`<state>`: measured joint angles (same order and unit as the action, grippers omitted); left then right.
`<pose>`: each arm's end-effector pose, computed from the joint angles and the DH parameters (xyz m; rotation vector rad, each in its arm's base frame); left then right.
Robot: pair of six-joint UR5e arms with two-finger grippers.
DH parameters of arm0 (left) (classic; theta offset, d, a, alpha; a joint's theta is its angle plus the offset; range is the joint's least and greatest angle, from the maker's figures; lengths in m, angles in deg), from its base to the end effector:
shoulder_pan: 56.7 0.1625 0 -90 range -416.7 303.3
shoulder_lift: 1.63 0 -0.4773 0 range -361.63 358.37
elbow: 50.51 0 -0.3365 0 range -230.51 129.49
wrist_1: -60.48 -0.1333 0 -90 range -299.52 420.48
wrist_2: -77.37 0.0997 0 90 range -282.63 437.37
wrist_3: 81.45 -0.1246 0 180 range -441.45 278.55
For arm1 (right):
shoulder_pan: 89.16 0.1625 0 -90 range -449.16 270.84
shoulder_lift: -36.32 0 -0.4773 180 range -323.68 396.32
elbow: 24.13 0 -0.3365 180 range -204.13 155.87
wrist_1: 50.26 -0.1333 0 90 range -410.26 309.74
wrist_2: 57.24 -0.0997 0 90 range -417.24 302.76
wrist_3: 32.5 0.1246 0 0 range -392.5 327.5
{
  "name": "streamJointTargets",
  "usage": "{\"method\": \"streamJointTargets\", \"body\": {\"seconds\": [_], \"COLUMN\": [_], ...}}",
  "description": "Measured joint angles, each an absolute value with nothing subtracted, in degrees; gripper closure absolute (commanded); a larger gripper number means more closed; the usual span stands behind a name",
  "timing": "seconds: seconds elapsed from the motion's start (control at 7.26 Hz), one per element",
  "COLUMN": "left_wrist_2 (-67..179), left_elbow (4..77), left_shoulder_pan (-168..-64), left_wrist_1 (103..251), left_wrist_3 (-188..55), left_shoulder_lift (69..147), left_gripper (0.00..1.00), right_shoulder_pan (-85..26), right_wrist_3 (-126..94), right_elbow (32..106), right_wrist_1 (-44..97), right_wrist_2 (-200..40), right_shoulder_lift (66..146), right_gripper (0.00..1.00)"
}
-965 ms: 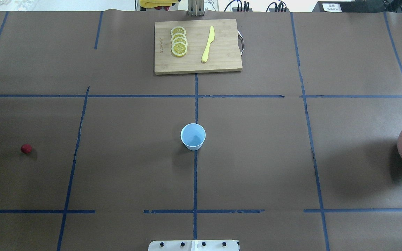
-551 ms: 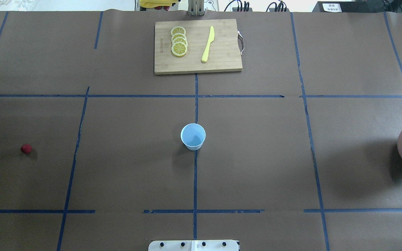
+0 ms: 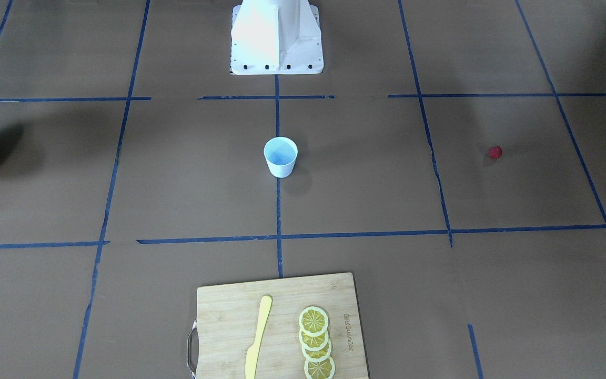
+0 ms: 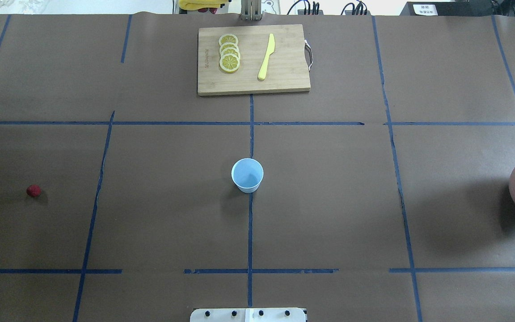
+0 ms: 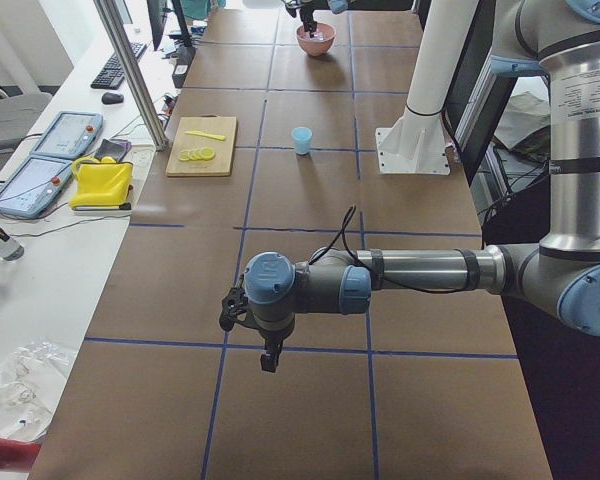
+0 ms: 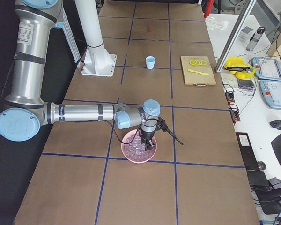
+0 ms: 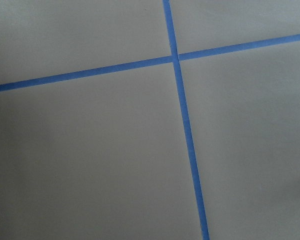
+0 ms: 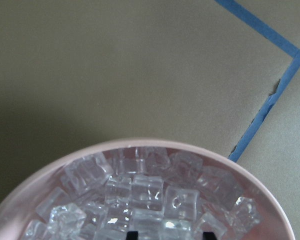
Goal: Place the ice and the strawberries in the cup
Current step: 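Grasp an ice cube from the pink bowl with the right gripper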
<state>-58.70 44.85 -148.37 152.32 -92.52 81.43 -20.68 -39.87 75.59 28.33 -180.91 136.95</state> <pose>-0.0546 -0.3774 0.7316 0.0936 0.7995 0.1569 -0.0743 -0.3634 0.7207 0.1057 -0.6111 -0.5420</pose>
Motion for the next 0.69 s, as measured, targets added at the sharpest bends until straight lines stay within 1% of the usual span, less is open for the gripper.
{"method": "streamJointTargets", "body": {"seconds": [0.41,0.69], "left_wrist_2": [-58.85,-58.9], "left_elbow": [44.92,44.97], "left_shoulder_pan": [-148.38,-148.39], "left_wrist_1": [152.32,152.31], "left_wrist_3": [-92.52,-92.52], "left_shoulder_lift": [81.43,81.43], "left_gripper": [0.0,0.0], "right_shoulder_pan": [-20.31,-19.54], "right_wrist_3": [-39.76,-35.67], "right_elbow": [76.38,78.87], "right_wrist_1": [28.48,29.07], "right_wrist_2": [-180.96,-181.7], "right_shoulder_lift": [136.59,135.7], "right_gripper": [0.99,1.0]}}
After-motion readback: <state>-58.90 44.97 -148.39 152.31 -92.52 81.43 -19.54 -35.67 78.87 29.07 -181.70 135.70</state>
